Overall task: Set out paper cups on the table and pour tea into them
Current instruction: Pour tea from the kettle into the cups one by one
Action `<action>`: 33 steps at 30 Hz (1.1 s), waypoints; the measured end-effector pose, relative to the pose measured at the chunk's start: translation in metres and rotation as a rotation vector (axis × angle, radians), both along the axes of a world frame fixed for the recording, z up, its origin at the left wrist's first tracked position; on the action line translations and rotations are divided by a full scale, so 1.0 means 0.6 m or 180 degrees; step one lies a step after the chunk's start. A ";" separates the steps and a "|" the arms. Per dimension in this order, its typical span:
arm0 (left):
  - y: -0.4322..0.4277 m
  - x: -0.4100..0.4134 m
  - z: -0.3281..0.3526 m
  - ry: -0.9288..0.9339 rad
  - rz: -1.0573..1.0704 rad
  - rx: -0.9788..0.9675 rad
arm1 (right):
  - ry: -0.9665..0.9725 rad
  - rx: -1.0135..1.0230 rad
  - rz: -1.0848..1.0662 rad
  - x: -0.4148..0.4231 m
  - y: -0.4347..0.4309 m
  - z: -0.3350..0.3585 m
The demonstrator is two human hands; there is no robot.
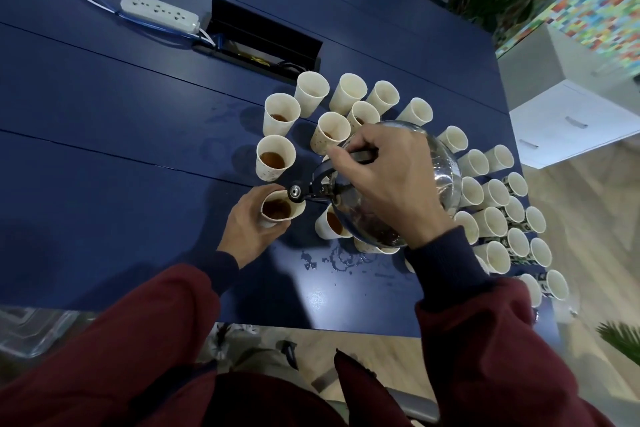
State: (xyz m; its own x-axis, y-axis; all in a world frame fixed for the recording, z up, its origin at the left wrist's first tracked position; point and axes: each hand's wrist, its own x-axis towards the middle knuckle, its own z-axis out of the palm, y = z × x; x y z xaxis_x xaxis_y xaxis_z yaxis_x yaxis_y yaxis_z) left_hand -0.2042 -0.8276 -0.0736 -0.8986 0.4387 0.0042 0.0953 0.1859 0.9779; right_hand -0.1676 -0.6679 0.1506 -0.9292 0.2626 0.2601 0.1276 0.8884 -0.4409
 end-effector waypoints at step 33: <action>-0.077 -0.007 0.016 -0.0273 -0.0007 -0.0573 | 0.0148 0.0322 0.0146 -0.005 -0.048 -0.002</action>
